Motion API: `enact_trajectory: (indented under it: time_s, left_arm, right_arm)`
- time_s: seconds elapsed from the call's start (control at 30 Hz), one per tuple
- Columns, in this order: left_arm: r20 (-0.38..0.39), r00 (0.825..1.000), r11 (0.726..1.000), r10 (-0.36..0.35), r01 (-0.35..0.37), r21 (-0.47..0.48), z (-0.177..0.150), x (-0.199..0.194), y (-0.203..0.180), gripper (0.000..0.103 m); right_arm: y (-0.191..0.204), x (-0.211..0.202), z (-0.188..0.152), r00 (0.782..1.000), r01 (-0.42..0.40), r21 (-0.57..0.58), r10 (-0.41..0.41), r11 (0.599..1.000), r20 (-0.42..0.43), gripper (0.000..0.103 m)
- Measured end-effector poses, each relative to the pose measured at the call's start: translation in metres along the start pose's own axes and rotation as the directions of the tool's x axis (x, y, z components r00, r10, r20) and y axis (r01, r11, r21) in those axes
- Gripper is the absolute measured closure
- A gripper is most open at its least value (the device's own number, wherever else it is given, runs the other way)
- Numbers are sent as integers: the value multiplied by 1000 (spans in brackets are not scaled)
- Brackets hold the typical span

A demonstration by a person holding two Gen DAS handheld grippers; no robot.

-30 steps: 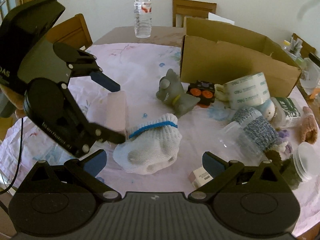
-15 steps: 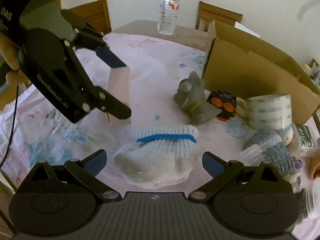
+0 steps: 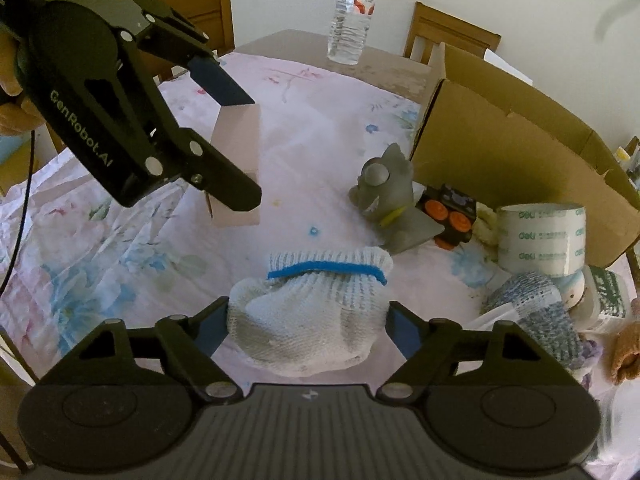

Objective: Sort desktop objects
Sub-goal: 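Carry both items into the cardboard box and open both grippers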

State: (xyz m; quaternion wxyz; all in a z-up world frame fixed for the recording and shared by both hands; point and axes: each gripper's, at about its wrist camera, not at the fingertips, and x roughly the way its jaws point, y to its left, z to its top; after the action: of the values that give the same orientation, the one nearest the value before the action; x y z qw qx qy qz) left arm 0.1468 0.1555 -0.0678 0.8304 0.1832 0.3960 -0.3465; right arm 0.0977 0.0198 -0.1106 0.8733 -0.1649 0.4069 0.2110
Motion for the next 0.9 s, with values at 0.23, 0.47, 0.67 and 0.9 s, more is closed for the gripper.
enact_trajectory:
  time_s: [0.23, 0.47, 0.67, 0.9]
  left_arm:
    - [28, 1000, 1000, 5, -4, -11, 24, -14, -4, 22]
    - [47, 998, 999, 41, -41, -6, 59, -19, -6, 22]
    - [72, 995, 998, 63, -63, 2, 93, -17, -4, 22]
    - [103, 990, 996, 92, -92, -1, 132, -1, 4, 22]
  right_arm:
    - [-18, -25, 11, 1000, 8, 11, -8, 1000, 25, 17]
    - [-51, -51, 31, 997, 42, 9, -43, 999, 63, 17]
    - [-90, -64, 51, 991, 93, 7, -93, 996, 100, 17]
    - [-138, -67, 75, 984, 125, -16, -122, 992, 128, 17]
